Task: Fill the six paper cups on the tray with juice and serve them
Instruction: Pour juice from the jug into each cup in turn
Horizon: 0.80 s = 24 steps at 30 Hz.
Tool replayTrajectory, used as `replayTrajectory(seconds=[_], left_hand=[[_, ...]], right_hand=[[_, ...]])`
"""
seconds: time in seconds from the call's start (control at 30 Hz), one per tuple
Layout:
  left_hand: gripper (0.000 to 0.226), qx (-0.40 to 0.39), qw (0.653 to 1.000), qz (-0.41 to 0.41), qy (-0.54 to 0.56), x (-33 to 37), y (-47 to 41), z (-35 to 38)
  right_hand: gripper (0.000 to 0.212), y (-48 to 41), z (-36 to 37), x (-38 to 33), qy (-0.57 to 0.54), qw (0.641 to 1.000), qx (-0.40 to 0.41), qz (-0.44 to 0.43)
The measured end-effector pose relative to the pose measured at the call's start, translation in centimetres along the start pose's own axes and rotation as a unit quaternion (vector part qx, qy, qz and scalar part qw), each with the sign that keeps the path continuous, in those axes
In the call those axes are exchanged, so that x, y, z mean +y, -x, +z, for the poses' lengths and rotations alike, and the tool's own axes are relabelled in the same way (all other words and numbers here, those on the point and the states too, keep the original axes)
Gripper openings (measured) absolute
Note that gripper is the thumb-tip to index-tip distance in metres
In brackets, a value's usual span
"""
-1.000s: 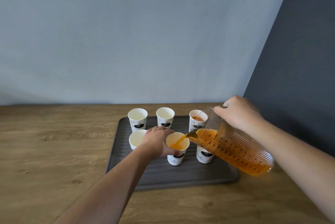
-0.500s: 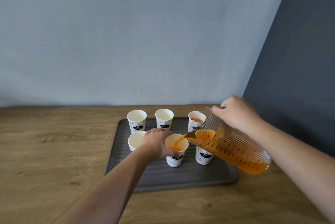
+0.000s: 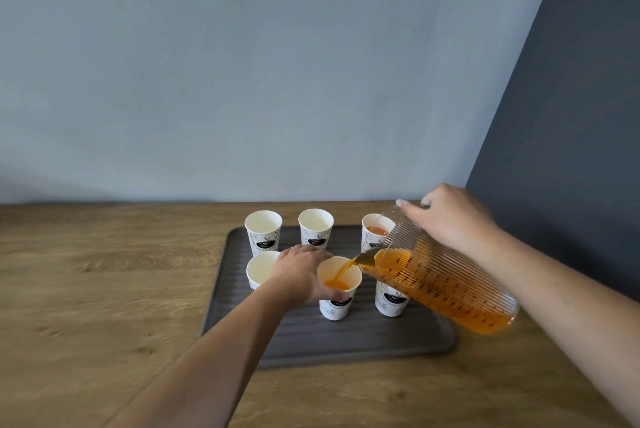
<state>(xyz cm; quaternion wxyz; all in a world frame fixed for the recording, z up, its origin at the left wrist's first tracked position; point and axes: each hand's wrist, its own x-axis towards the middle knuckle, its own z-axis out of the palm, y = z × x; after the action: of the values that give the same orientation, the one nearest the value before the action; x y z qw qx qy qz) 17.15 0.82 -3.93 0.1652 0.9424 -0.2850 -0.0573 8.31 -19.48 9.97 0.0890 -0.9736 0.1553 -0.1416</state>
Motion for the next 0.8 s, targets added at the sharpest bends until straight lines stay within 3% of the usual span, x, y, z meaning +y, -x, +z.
replayTrajectory(seconds=[0.8], left_hand=[[0.089, -0.008, 1.0, -0.007, 0.005, 0.17, 0.31, -0.26]], right_hand=[[0.058, -0.21, -0.15, 0.13, 0.016, 1.0, -0.002, -0.004]])
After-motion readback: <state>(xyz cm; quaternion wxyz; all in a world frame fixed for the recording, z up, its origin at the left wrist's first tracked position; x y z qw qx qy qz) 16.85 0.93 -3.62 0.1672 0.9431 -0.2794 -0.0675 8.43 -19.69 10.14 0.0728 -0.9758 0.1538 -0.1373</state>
